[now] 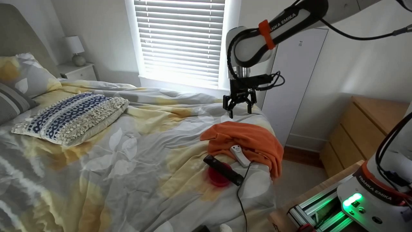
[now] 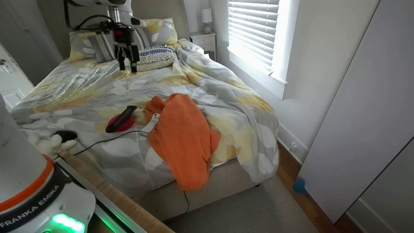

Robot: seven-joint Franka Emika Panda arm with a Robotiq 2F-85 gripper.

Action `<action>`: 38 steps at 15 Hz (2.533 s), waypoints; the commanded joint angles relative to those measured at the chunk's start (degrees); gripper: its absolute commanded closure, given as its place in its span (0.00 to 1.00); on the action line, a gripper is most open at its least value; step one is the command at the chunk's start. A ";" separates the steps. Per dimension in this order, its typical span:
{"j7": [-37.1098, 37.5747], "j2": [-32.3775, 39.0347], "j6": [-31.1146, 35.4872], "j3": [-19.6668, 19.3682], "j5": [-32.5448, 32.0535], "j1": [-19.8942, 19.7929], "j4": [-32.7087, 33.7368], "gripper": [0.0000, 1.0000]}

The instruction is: Put the white remote control on top of the orange towel

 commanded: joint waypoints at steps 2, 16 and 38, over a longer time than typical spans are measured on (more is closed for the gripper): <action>-5.74 0.92 15.48 -1.90 3.43 1.08 -9.43 0.00; -8.70 9.86 18.81 -3.92 4.53 1.27 -8.09 0.00; -24.92 33.52 19.99 -5.41 7.01 -2.16 9.03 0.00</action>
